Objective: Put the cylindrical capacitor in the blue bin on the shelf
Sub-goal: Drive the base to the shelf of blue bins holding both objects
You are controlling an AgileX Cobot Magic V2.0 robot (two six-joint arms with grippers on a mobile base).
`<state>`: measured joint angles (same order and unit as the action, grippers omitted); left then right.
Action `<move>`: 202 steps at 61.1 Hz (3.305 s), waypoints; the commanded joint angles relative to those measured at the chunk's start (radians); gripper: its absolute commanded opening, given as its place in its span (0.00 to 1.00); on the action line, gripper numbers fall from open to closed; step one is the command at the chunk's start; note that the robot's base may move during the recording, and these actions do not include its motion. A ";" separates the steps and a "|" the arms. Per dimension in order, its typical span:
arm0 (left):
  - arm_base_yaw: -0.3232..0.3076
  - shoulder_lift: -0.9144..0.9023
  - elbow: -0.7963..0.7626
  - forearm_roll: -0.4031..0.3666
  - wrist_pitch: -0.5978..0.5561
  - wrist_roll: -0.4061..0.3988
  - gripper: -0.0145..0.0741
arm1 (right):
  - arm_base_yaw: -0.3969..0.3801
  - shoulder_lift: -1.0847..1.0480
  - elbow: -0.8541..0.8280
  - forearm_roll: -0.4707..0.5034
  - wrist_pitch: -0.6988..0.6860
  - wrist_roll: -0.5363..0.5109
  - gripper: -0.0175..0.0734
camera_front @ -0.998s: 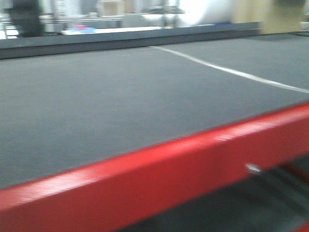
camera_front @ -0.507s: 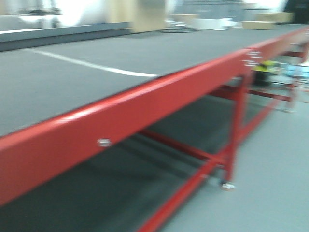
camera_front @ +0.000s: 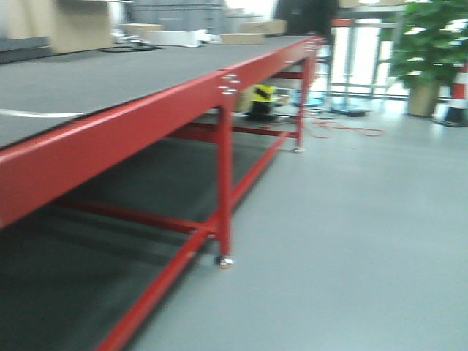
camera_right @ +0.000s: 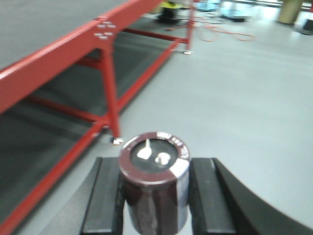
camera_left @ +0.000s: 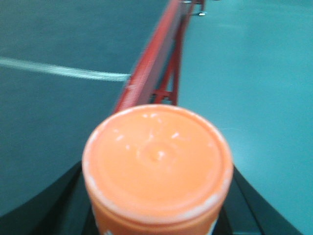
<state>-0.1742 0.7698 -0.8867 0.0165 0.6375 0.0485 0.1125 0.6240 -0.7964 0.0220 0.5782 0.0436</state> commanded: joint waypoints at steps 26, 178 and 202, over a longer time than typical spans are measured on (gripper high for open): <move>-0.005 -0.005 -0.003 -0.001 -0.026 -0.007 0.04 | 0.002 -0.005 -0.001 -0.011 -0.034 -0.003 0.01; -0.005 -0.005 -0.003 -0.001 -0.026 -0.007 0.04 | 0.002 -0.005 -0.001 -0.011 -0.034 -0.003 0.01; -0.005 -0.005 -0.003 -0.001 -0.026 -0.007 0.04 | 0.002 -0.005 -0.001 -0.011 -0.034 -0.003 0.01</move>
<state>-0.1742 0.7680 -0.8851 0.0186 0.6375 0.0485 0.1125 0.6223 -0.7964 0.0220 0.5782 0.0436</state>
